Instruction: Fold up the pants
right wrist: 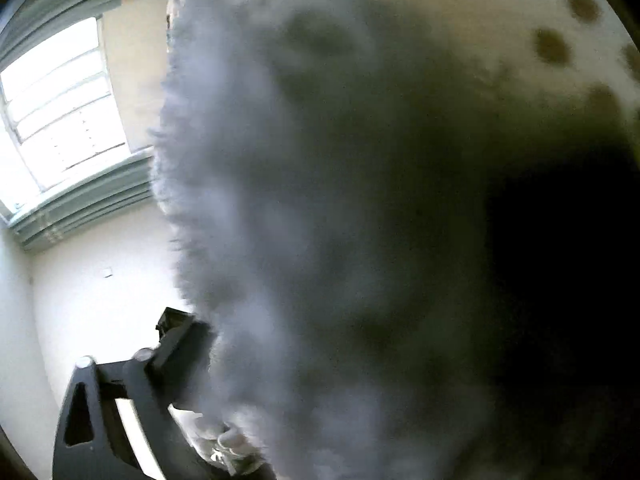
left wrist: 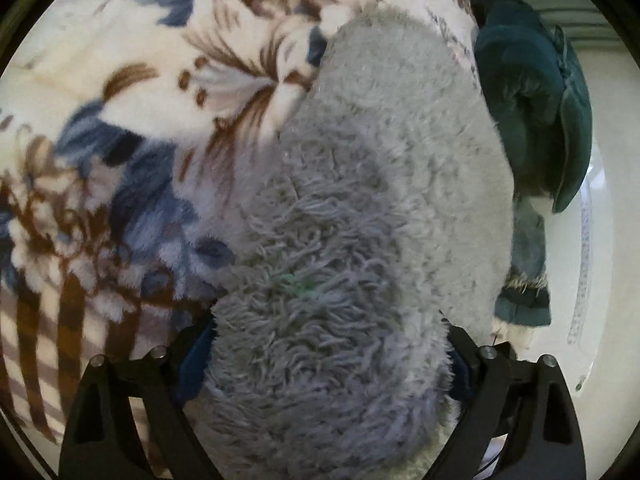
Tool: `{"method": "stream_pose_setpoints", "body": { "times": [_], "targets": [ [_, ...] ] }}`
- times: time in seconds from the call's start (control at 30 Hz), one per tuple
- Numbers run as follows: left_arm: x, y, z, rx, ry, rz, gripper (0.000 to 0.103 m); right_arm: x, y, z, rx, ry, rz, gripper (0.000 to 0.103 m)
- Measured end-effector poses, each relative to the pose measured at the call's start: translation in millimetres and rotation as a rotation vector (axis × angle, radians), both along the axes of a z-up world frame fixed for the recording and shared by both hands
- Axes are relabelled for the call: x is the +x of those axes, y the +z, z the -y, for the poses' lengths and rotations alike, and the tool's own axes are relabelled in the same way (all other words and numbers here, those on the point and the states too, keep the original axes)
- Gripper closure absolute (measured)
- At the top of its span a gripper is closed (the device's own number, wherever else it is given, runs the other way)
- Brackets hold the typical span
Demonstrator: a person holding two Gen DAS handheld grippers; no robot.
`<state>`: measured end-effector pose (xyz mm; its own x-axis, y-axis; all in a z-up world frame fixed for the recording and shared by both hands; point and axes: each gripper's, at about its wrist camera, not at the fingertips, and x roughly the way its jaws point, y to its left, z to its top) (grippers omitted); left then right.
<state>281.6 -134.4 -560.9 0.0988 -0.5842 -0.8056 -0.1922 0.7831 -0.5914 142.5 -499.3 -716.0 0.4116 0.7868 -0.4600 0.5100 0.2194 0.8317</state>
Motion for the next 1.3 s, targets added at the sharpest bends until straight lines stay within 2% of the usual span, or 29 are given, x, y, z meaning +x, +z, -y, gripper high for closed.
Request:
{"method": "stream_pose_setpoints", "body": {
  "times": [0.03,0.13,0.23,0.37,0.53,0.6,0.73,0.8,0.87,1.0,1.03,1.17,1.23,1.3],
  "targets": [
    [-0.6,3.7,0.9,0.004,0.003,0.005,0.029,2.9,2.6,-2.9,-0.024,0.014,-0.001,0.050],
    [-2.1,21.1,1.6,0.014,0.009,0.035,0.050,8.4,19.7,-9.2,-0.069,0.022,0.009,0.062],
    [-3.6,45.7,0.2,-0.018,0.022,0.076,0.056,13.0,45.6,-13.1,-0.094,0.032,0.027,0.065],
    [1.4,82.5,-4.9,-0.059,0.053,0.111,0.057,26.0,86.5,-14.6,-0.117,0.036,0.068,0.067],
    [39.5,133.6,-8.6,-0.096,0.089,0.180,0.057,65.5,145.8,-8.9,-0.172,0.057,0.136,0.068],
    [60.8,143.1,-13.9,-0.120,0.109,0.199,0.057,88.9,163.2,-3.9,-0.181,0.056,0.154,0.068],
    [120.4,159.0,-29.3,-0.148,0.121,0.247,0.057,166.6,205.8,-9.0,-0.213,0.037,0.216,0.068],
    [164.3,163.1,-38.7,-0.153,0.120,0.275,0.057,212.1,213.5,-21.7,-0.231,0.029,0.249,0.068],
    [216.3,163.5,-53.3,-0.158,0.123,0.303,0.057,275.7,214.8,-50.6,-0.247,0.023,0.273,0.068],
    [317.2,151.6,-84.2,-0.143,0.121,0.345,0.057,394.0,212.1,-88.8,-0.273,0.014,0.313,0.068],
    [348.0,145.8,-94.9,-0.127,0.120,0.360,0.057,422.2,209.8,-100.1,-0.280,0.022,0.326,0.068],
    [426.5,110.5,-129.3,-0.092,0.112,0.388,0.057,526.2,182.6,-143.5,-0.297,0.037,0.348,0.068],
    [450.7,88.2,-142.2,-0.072,0.106,0.384,0.056,565.5,157.3,-163.1,-0.305,0.054,0.346,0.068],
    [469.4,58.2,-156.8,-0.051,0.103,0.346,0.056,594.5,130.6,-182.4,-0.325,0.079,0.306,0.068]
  ]
}}
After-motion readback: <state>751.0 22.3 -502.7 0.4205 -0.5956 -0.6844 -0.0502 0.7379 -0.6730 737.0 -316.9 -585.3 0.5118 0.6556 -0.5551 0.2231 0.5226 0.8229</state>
